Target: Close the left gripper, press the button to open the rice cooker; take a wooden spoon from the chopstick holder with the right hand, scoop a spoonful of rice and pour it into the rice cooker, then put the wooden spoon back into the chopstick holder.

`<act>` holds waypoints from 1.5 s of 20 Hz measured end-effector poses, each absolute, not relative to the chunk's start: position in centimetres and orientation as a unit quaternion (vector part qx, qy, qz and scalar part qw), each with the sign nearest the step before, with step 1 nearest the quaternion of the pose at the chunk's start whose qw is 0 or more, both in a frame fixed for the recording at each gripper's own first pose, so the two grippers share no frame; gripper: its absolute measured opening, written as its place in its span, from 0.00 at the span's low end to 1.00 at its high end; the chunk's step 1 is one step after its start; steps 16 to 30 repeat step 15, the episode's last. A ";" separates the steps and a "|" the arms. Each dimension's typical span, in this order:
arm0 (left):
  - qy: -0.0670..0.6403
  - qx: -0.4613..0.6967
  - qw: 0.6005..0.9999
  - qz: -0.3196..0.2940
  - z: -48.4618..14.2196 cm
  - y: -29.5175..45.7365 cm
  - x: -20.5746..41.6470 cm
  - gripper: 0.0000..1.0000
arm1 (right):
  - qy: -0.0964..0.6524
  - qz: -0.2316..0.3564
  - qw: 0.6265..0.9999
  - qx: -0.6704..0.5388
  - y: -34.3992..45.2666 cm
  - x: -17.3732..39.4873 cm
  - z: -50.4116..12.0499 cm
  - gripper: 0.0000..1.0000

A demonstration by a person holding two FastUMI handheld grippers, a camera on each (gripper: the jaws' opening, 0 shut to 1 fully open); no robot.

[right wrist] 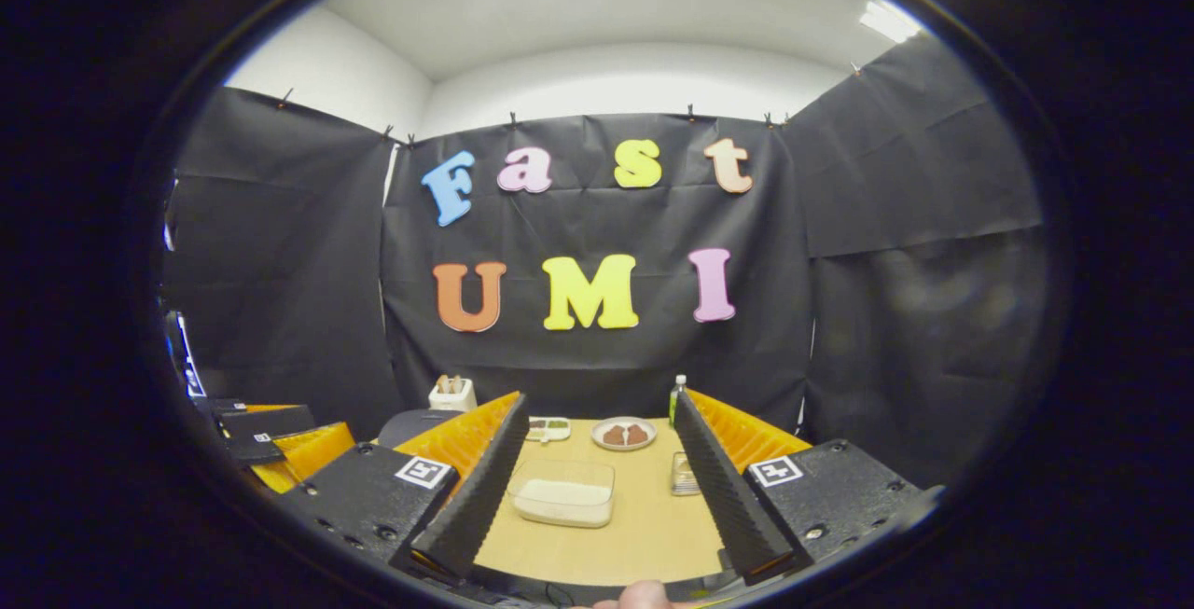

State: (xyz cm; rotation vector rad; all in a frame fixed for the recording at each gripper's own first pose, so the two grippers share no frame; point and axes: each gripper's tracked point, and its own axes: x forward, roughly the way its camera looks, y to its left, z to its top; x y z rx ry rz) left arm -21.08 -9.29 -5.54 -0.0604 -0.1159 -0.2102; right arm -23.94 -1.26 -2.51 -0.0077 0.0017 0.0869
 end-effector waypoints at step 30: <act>-0.070 -0.028 0.996 -0.046 -5.8 -3.7 -24.7 0.95 | 0.013 0.049 0.998 -0.027 0.4 -27.9 -5.3 0.99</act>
